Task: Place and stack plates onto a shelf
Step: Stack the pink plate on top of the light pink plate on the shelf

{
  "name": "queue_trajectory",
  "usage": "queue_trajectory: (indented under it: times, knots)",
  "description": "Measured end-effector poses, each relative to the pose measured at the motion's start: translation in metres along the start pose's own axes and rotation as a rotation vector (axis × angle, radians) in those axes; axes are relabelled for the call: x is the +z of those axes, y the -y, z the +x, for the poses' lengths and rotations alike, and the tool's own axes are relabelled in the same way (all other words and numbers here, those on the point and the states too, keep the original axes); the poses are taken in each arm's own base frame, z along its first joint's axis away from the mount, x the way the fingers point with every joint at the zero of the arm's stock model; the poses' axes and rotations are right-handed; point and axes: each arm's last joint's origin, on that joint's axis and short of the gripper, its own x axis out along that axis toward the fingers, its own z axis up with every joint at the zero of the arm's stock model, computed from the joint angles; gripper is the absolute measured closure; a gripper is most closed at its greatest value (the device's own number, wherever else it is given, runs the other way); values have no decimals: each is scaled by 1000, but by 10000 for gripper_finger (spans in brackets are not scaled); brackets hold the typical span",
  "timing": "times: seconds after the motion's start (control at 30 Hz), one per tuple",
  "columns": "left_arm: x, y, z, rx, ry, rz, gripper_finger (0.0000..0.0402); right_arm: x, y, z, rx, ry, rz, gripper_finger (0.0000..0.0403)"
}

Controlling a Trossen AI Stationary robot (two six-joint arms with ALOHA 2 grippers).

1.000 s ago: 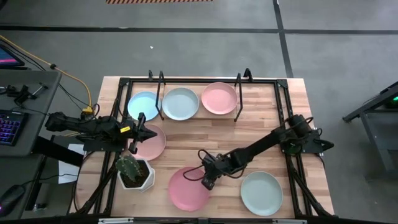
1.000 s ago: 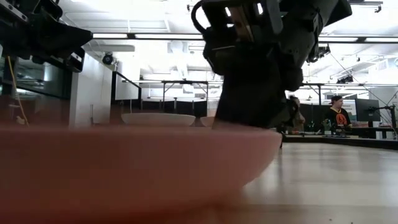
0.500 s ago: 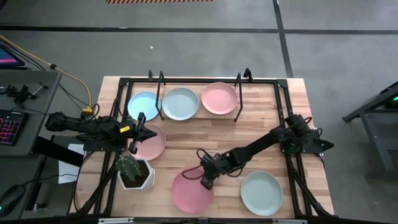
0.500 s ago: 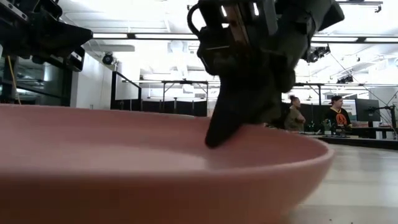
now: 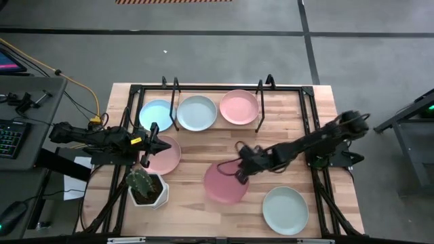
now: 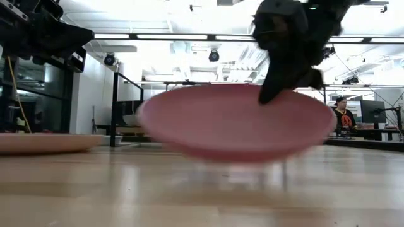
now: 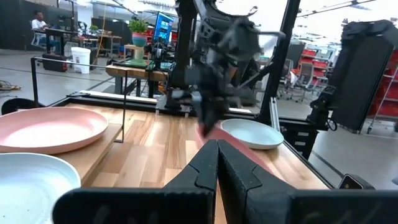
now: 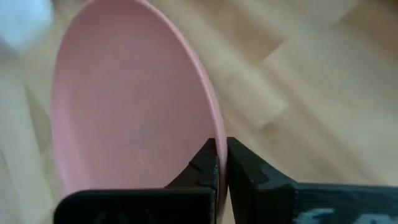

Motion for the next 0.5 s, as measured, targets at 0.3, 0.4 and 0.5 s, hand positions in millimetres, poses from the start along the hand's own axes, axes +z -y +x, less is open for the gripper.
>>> queue_trajectory:
  times: [0.3,0.4,0.5]
  knots:
    - [1,0,0,-2,14,-1,401,27,49,-80,35,611,160,403]
    - [2,0,0,-3,21,-2,401,39,69,-111,-93,805,207,403]
    - [2,0,0,-3,23,-2,401,49,90,-138,-245,965,273,403]
